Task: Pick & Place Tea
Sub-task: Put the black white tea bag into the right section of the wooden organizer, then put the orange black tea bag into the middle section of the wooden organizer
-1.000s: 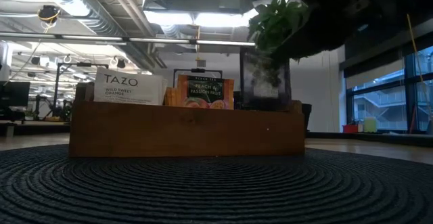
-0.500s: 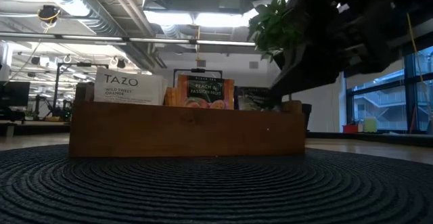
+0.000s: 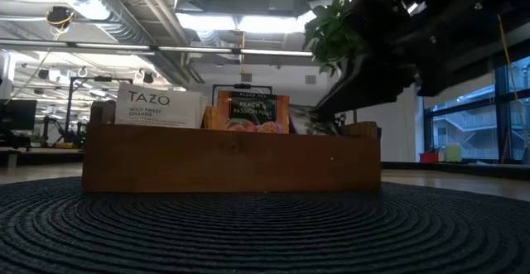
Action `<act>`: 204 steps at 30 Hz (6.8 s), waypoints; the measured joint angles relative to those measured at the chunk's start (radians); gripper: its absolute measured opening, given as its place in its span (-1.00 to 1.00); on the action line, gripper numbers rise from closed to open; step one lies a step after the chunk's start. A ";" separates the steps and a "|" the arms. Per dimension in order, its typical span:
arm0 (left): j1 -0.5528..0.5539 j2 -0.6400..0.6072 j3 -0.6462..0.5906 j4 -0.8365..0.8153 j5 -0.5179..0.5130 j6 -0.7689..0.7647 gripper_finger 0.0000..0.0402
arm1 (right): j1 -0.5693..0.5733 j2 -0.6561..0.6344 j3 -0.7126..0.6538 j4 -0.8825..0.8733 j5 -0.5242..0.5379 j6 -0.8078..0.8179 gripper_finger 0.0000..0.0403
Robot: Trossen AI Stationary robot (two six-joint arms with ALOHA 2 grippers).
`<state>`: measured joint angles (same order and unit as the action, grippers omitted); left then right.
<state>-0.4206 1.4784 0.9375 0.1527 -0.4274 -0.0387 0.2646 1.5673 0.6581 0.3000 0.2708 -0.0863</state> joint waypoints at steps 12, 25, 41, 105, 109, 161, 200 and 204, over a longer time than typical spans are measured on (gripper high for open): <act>0.000 0.000 0.000 -0.003 0.002 0.000 -0.96 | 0.044 -0.015 0.000 -0.044 -0.055 0.027 -0.35; 0.000 0.000 0.000 -0.008 0.002 -0.002 -0.96 | 0.051 -0.145 0.051 -0.152 -0.030 0.059 -0.35; -0.107 -0.071 -0.001 -0.381 0.084 -0.518 -0.97 | 0.055 -0.135 0.124 -0.332 -0.055 0.082 -0.35; -0.487 0.264 0.000 -0.692 0.186 -1.101 -0.57 | 0.055 -0.134 0.123 -0.258 -0.054 0.210 -0.35; -0.487 0.264 0.000 -0.673 0.195 -1.121 -0.40 | 0.055 -0.134 0.123 -0.259 -0.054 0.210 -0.35; -0.462 0.264 0.016 -0.601 0.324 -0.795 0.00 | 0.055 -0.134 0.123 -0.269 -0.054 0.183 -0.35; -0.430 0.350 0.069 -0.740 0.335 -0.579 -0.40 | 0.055 -0.134 0.122 -0.272 -0.053 0.183 -0.35; -0.430 0.350 0.068 -0.734 0.334 -0.603 -0.51 | 0.055 -0.134 0.122 -0.272 -0.053 0.183 -0.35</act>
<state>-0.8509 1.8286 1.0060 -0.5816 -0.0933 -0.6413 0.3194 1.4334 0.7799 0.0280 0.2173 0.0971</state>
